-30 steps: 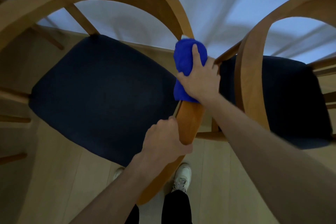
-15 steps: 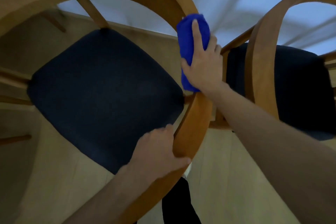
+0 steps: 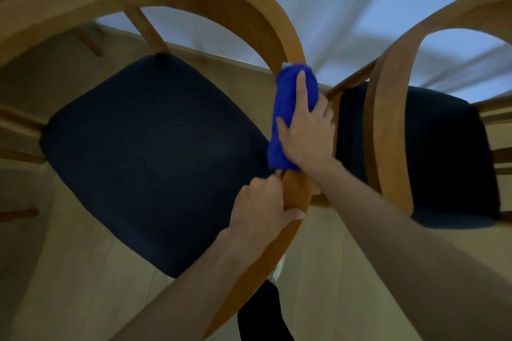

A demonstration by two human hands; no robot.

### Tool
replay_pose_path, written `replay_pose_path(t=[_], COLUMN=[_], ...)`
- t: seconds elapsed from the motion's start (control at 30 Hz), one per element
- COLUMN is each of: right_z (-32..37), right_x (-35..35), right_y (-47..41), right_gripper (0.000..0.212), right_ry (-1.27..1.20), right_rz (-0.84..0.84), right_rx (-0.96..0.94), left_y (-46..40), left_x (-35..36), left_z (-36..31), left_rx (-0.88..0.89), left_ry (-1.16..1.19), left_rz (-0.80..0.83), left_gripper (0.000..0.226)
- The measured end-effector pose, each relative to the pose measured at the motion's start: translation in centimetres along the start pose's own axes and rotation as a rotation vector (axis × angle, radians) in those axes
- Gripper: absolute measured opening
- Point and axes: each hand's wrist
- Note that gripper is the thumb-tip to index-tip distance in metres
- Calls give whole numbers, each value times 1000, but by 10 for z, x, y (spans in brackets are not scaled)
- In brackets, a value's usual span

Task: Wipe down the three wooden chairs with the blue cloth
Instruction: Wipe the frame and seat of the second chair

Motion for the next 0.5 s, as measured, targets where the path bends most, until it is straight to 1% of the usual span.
replay_pose_path(t=[0.1, 0.17, 0.23, 0.3, 0.4, 0.5], right_z=[17, 26, 23, 13, -5, -11], right_x=[-19, -29, -27, -17, -3, 3], right_y=[-65, -86, -82, -60, -17, 15], right_gripper=[86, 83, 82, 86, 91, 91], right_ry=[79, 111, 55, -38, -101, -175], right_rz=[-111, -127, -137, -112, -25, 63], right_rx=[-152, -189, -190, -151, -45, 70], left_y=[0, -1, -2, -4, -8, -10], left_x=[-1, -3, -5, -9, -17, -22], left_z=[-4, -5, -7, -7, -9, -14], left_rx=[-41, -54, -65, -70, -65, -96], left_ry=[-22, -41, -34, -36, -41, -46], left_rz=[63, 92, 113, 126, 156, 201], left_gripper=[48, 50, 49, 48, 51, 49])
Point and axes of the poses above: each hand's wrist, its own y-axis away from the middle knuckle, its own x-axis out of the palm, z = x × y, and after that the axes turned 13 degrees about z, right-handed
